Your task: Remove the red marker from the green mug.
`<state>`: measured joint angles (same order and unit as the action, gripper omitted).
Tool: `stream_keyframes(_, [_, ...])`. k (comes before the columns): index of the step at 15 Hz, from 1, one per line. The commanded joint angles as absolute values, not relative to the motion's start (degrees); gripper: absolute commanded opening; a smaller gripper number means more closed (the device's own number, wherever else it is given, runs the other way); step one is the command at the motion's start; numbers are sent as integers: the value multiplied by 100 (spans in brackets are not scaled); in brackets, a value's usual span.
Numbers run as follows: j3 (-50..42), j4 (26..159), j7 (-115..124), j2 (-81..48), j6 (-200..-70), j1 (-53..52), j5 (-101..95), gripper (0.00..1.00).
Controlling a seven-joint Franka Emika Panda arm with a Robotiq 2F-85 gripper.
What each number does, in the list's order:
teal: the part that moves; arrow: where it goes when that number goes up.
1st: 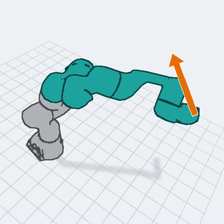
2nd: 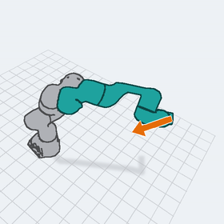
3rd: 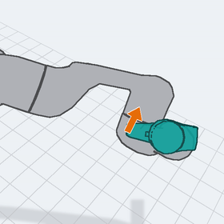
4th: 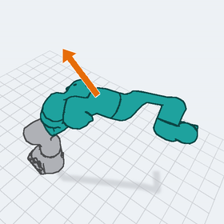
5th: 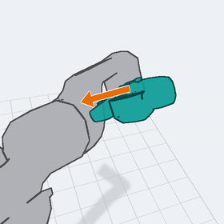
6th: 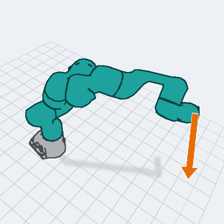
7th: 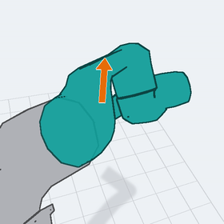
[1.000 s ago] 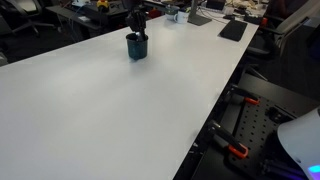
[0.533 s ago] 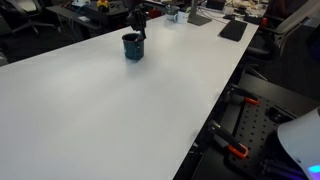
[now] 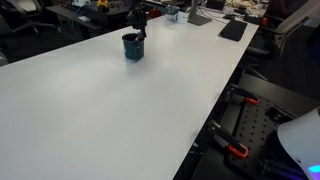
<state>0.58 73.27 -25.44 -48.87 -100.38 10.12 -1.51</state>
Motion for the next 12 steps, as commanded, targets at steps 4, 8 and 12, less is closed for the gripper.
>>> stream_keyframes(4, [-6, 7783, -2294, -4058, -10393, 1123, -93, 3])
stream_keyframes(8, [-41, 8019, -2265, -3625, -10545, 1179, -93, 3])
stream_keyframes(12, [-87, 8472, -2281, -3168, -10836, 1211, -118, 3])
